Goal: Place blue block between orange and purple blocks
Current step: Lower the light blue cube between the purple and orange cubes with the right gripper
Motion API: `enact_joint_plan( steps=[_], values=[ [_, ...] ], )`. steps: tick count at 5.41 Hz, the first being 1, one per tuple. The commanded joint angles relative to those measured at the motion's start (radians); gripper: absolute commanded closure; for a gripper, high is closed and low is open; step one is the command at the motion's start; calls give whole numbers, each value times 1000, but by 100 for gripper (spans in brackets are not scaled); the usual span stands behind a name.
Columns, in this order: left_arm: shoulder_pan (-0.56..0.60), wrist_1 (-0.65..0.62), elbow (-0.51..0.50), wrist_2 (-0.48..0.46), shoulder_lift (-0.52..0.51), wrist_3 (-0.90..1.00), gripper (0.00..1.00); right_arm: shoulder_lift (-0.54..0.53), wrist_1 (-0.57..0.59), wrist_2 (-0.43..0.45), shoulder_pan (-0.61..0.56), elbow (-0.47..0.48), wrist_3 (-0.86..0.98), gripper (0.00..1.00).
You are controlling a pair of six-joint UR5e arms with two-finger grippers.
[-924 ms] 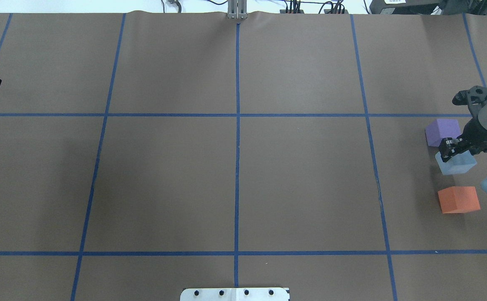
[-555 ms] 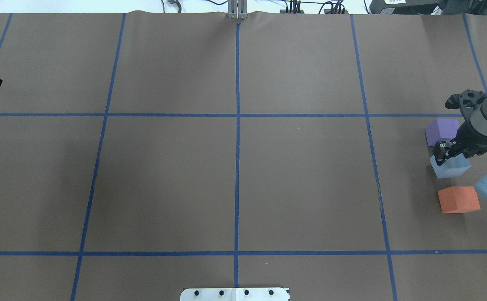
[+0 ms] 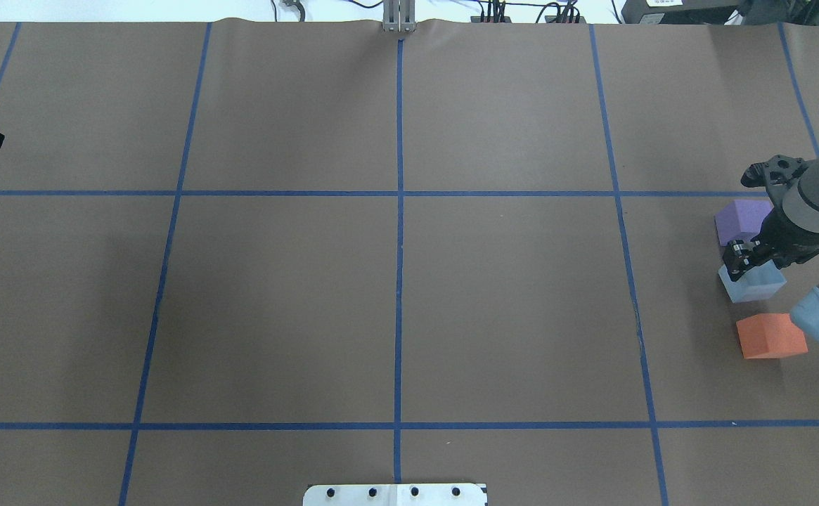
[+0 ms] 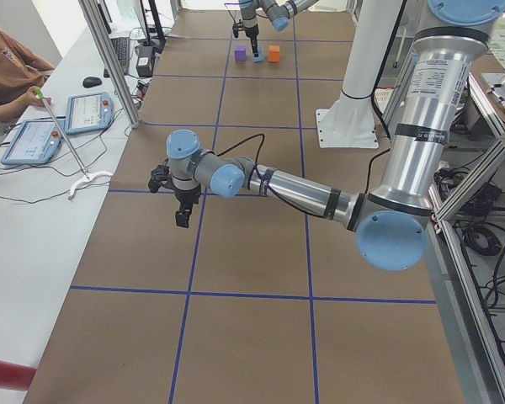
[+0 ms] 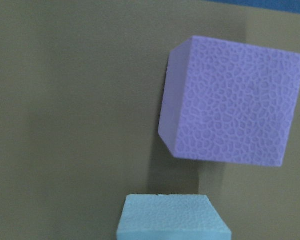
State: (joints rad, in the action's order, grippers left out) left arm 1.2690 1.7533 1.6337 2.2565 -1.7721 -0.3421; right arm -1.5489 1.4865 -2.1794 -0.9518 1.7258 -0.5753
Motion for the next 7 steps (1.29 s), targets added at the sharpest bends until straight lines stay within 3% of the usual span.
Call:
enact_joint_plan(
  steps=[1, 2, 5, 7],
  values=[
    [0, 0, 0, 0, 0, 0, 0, 1, 1, 0, -1, -11, -3, 59],
    [0, 0, 0, 0, 0, 0, 0, 0, 0, 1, -4, -3, -6, 1],
    [-2, -1, -2, 0, 0, 0, 0, 0, 1, -3, -60, 86, -5, 0],
    [9, -2, 20, 9, -3, 24, 0, -16, 8, 16, -193, 173, -5, 0]
  ],
)
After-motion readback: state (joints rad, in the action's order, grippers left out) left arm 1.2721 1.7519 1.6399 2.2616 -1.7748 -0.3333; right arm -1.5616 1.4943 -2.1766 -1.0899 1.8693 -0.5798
